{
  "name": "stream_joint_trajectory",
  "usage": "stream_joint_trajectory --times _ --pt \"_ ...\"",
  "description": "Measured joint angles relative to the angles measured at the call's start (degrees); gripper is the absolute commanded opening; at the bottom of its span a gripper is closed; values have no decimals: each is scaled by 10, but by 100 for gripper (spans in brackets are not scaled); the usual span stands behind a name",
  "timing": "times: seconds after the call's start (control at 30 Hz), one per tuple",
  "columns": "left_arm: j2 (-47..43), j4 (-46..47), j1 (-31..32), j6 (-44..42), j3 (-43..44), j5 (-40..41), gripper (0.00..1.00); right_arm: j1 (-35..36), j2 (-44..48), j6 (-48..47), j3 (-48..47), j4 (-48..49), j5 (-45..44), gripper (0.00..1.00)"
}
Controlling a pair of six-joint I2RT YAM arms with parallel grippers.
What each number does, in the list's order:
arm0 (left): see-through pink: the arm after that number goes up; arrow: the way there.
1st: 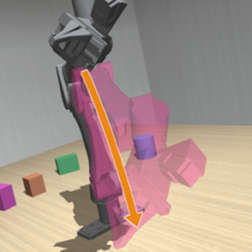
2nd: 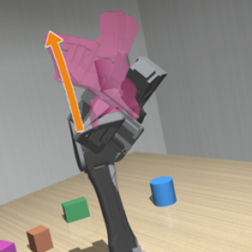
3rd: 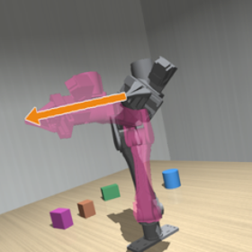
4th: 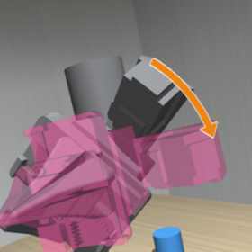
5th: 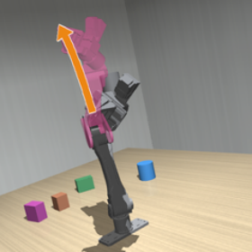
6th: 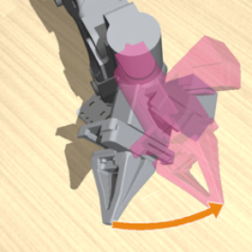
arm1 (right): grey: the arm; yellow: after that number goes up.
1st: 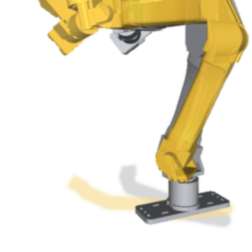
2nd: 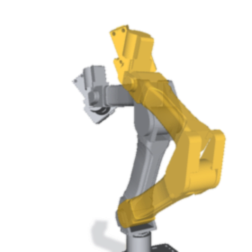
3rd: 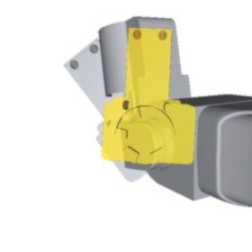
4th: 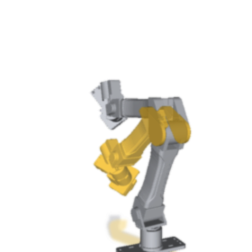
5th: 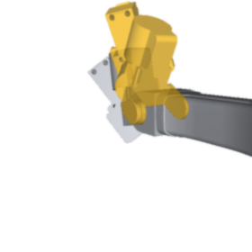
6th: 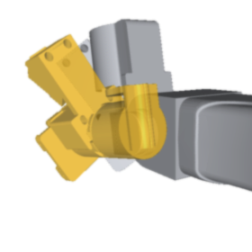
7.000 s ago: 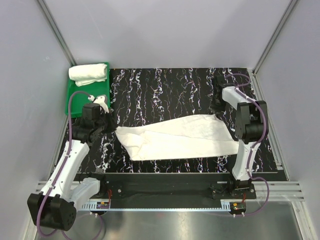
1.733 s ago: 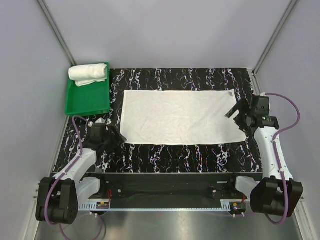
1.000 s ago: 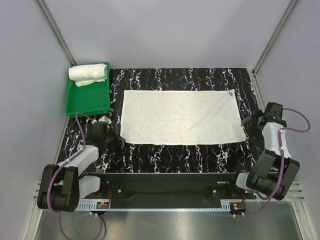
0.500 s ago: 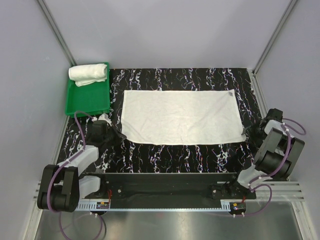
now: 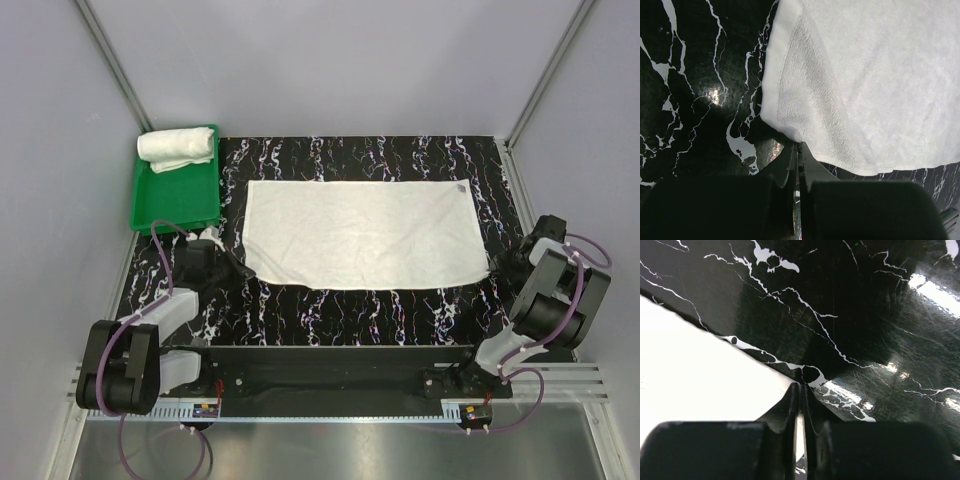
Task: Roll the towels
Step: Fold the towel
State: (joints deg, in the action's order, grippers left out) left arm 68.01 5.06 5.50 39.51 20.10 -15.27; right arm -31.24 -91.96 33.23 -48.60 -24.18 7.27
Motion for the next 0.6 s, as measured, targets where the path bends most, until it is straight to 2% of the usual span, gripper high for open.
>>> stream_joint_trajectory --times 0.1,0.3,0.6 --pt "0 0 0 0 0 -1 0 0 4 -1 4 -1 7 0" --pt "-28 -23 0 0 0 -3 0 0 59 -2 13 -28 28 0" --pt "-174 -138 0 -1 25 7 0 0 192 -7 13 -87 49 0"
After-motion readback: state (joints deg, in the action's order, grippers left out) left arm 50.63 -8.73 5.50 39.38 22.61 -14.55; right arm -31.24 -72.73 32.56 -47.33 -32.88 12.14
